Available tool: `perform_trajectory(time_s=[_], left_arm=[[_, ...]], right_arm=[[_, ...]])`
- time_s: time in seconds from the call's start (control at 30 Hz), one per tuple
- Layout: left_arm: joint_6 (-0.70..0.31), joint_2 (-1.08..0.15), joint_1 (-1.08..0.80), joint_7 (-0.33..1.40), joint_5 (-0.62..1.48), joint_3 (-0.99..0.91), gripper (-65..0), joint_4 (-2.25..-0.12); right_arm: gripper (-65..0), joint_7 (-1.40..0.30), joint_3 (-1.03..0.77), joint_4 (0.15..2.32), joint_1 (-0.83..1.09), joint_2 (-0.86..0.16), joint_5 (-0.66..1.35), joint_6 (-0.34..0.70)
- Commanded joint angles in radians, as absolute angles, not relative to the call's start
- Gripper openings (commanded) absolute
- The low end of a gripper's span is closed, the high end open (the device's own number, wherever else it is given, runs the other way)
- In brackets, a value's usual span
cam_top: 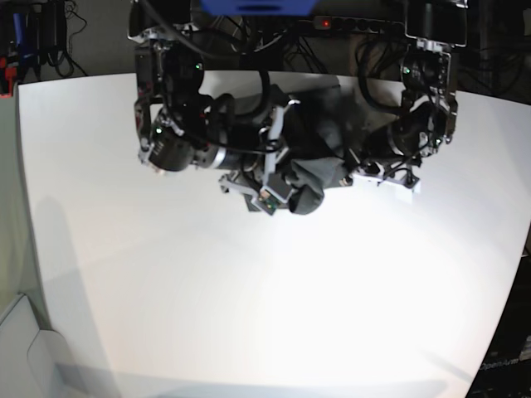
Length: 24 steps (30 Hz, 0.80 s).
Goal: Layout the t-shirt on the table in an organized manner, then fold the t-shirt properly
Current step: 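Fold the right gripper's end over toward the left gripper, then press the folded bundle with the right gripper and withdraw the left gripper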
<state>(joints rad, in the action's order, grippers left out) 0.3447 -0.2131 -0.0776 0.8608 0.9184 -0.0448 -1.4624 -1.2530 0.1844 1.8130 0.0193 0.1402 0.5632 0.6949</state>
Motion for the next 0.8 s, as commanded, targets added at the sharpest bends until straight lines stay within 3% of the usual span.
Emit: perform_trajectory(time_s=[0.0, 0.17, 0.57, 0.77], left_arm=[[0.409, -0.220, -0.087, 0.906, 0.920, -0.042, -64.7, -1.463], [0.409, -0.237, -0.088, 0.906, 0.923, -0.051, -64.7, -1.461], [0.407, -0.272, -0.168, 0.909, 0.923, -0.285, -64.7, -1.529], [0.403, -0.288, -0.222, 0.909, 0.924, -0.334, -64.7, -1.561]], right_arm=[[-65.0, -1.213, 0.188, 1.819, 0.002, 0.150, 0.598, 0.698], [-65.0, -1.190, 0.188, 1.790, 0.002, 0.148, 0.596, 0.698], [-65.0, -1.190, 0.188, 1.781, -0.019, 0.127, 0.596, 0.698], [-64.0, -1.190, 0.186, 1.666, -0.033, 0.128, 0.596, 0.698]])
